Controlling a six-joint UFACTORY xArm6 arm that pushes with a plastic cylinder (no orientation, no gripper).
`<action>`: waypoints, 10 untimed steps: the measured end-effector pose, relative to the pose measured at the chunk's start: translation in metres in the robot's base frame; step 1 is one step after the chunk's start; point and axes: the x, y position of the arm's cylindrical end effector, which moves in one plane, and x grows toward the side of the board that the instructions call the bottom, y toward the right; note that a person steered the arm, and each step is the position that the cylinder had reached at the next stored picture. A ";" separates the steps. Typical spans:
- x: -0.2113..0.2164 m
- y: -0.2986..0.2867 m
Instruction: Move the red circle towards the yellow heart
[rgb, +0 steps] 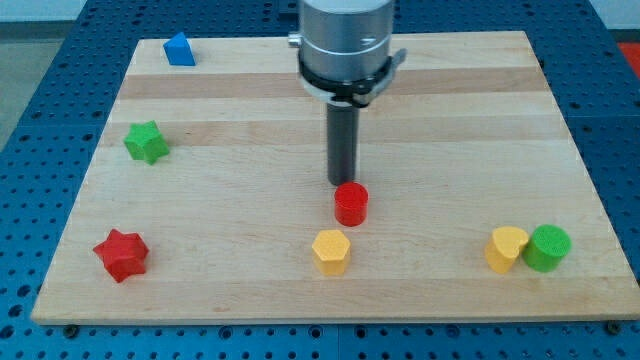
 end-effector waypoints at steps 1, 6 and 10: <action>0.010 -0.021; 0.064 0.032; 0.075 0.082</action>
